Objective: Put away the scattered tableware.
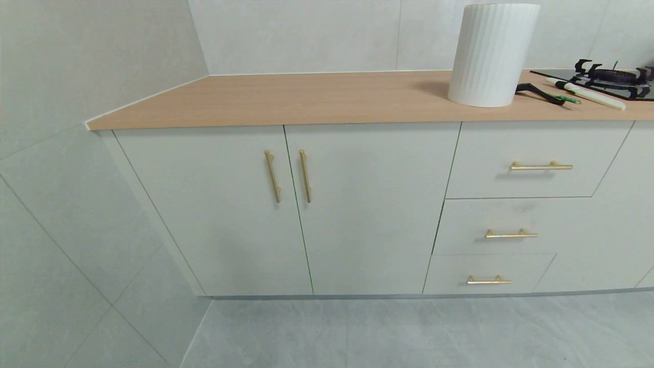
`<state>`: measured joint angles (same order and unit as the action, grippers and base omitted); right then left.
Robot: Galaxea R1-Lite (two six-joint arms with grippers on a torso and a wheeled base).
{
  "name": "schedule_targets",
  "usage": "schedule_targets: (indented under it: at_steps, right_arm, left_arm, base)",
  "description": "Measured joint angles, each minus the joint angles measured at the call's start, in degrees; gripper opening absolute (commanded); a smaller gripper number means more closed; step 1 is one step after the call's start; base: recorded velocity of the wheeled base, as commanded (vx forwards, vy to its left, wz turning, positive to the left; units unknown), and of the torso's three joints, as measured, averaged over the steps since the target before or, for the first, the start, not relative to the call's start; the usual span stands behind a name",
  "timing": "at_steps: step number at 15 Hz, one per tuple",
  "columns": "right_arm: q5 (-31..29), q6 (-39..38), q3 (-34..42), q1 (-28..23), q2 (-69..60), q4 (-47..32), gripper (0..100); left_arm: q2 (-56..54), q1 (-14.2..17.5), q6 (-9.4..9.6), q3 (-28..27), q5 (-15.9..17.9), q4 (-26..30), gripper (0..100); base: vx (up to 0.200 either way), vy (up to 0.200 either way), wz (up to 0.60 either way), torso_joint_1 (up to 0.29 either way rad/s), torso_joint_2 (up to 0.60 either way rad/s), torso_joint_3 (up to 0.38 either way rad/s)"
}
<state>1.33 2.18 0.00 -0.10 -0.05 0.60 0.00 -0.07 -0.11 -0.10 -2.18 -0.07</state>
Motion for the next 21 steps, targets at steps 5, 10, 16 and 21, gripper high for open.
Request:
schedule_targets:
  at_steps: [5,10,16,21]
  right_arm:
    - [-1.8,-3.3,0.0,0.0,0.0,-0.1,100]
    - [-1.8,-3.3,0.0,0.0,0.0,-0.1,100]
    - [-1.9,-3.4,0.0,0.0,0.0,-0.1,100]
    - [-1.9,-3.4,0.0,0.0,0.0,-0.1,100]
  left_arm:
    - [0.0,0.0,0.0,0.1,0.0,0.0,100]
    - [0.0,0.0,-0.05,0.1,0.0,0.0,100]
    - [0.0,0.0,0.04,0.1,0.0,0.0,100]
    - [0.0,0.0,0.0,0.1,0.0,0.0,100]
  base:
    - [0.0,0.0,0.0,0.0,0.0,0.0]
    - [0.0,0.0,0.0,0.0,0.0,0.0]
    - [0.0,-0.067,0.0,0.002,0.0,0.001]
    - [0.0,-0.2,0.0,0.006,0.0,0.006]
